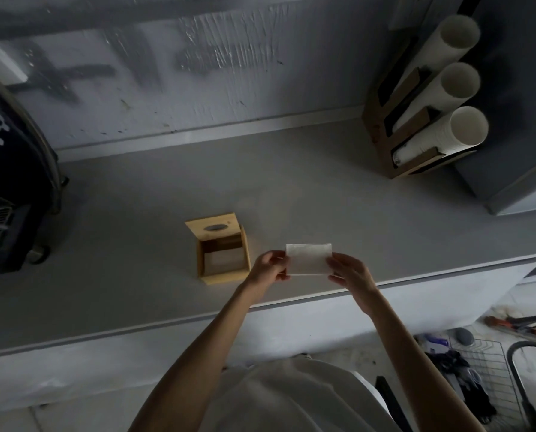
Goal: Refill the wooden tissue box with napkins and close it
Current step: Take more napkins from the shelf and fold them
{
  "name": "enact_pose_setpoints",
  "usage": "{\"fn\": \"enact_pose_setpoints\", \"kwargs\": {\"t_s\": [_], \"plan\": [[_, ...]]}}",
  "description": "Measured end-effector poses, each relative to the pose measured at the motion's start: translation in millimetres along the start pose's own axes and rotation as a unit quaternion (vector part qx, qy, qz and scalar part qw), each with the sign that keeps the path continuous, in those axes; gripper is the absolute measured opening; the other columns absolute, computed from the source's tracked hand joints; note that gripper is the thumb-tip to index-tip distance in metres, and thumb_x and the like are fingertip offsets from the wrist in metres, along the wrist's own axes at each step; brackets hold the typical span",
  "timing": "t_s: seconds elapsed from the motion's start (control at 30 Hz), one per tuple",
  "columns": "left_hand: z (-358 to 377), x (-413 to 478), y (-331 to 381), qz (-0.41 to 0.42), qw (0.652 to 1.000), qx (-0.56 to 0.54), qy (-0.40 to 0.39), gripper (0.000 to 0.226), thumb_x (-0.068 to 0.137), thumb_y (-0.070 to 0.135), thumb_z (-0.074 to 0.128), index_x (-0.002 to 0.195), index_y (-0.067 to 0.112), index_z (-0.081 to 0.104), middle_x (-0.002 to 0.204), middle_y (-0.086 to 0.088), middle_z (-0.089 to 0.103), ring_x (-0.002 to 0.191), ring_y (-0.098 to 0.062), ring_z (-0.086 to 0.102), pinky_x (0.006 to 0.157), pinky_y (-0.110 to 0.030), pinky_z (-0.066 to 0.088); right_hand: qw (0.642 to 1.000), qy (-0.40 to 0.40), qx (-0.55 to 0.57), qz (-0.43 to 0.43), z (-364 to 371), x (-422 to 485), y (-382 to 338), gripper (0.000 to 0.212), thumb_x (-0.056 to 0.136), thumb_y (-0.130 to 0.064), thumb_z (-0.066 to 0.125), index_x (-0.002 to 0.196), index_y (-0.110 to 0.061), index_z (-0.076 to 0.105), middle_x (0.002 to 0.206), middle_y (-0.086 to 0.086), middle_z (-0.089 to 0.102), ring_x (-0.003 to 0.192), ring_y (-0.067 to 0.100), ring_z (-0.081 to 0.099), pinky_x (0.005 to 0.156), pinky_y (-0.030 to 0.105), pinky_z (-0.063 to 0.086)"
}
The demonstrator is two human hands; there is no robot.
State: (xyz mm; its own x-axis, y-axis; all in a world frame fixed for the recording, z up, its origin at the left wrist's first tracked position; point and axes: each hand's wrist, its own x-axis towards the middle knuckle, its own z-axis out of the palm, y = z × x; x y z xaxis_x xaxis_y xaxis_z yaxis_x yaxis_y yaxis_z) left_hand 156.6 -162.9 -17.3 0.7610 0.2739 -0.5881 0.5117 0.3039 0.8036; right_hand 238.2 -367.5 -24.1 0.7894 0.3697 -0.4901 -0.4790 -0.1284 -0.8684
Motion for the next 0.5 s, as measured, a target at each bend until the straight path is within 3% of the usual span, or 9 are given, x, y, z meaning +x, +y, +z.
{"fn": "enact_pose_setpoints", "kwargs": {"t_s": [0.17,0.27,0.33,0.4,0.5], "plan": [[-27,-18,7,-0.006,1.0,-0.005,-0.017,0.033,0.087,0.015,0.066,0.115,0.0,0.058,0.104,-0.015,0.064,0.091,-0.028,0.065,0.083,-0.041,0.059,1.0,-0.013,-0.003,0.0,18,-14,-7,0.029,0.087,-0.019,0.066,0.112,-0.006,0.067,0.101,0.011,0.066,0.094,0.019,0.063,0.085,0.035,0.055],[-47,-27,15,0.016,0.999,0.022,0.027,0.019,0.088,0.013,0.065,0.105,0.006,0.062,0.092,-0.008,0.064,0.08,-0.02,0.063,0.071,-0.03,0.057,0.999,0.0,-0.04,-0.009,49,-17,-16,0.019,0.087,-0.015,0.067,0.104,-0.009,0.068,0.094,0.01,0.066,0.082,0.017,0.065,0.072,0.025,0.06],[-68,-31,21,0.028,0.996,0.027,0.083,0.009,0.086,0.008,0.066,0.091,0.014,0.061,0.081,-0.005,0.062,0.071,-0.016,0.059,0.068,-0.031,0.053,0.997,0.002,-0.074,-0.025,80,-15,-23,0.016,0.087,-0.009,0.066,0.103,-0.01,0.064,0.091,0.011,0.065,0.076,0.018,0.063,0.063,0.021,0.059],[-93,-30,25,0.033,0.987,0.048,0.147,0.015,0.081,0.007,0.07,0.083,0.017,0.058,0.074,-0.006,0.062,0.062,-0.018,0.057,0.067,-0.037,0.052,0.992,-0.006,-0.114,-0.044,112,-7,-27,0.02,0.087,-0.009,0.066,0.106,-0.012,0.062,0.093,0.013,0.066,0.076,0.025,0.065,0.066,0.032,0.06],[-129,-27,28,0.033,0.967,0.126,0.219,0.016,0.07,0.022,0.07,0.076,0.022,0.055,0.072,-0.009,0.064,0.062,-0.026,0.06,0.067,-0.043,0.053,0.977,0.001,-0.202,-0.069,156,4,-26,0.025,0.084,-0.021,0.069,0.109,-0.017,0.063,0.093,0.009,0.072,0.078,0.033,0.069,0.072,0.049,0.059]]}}
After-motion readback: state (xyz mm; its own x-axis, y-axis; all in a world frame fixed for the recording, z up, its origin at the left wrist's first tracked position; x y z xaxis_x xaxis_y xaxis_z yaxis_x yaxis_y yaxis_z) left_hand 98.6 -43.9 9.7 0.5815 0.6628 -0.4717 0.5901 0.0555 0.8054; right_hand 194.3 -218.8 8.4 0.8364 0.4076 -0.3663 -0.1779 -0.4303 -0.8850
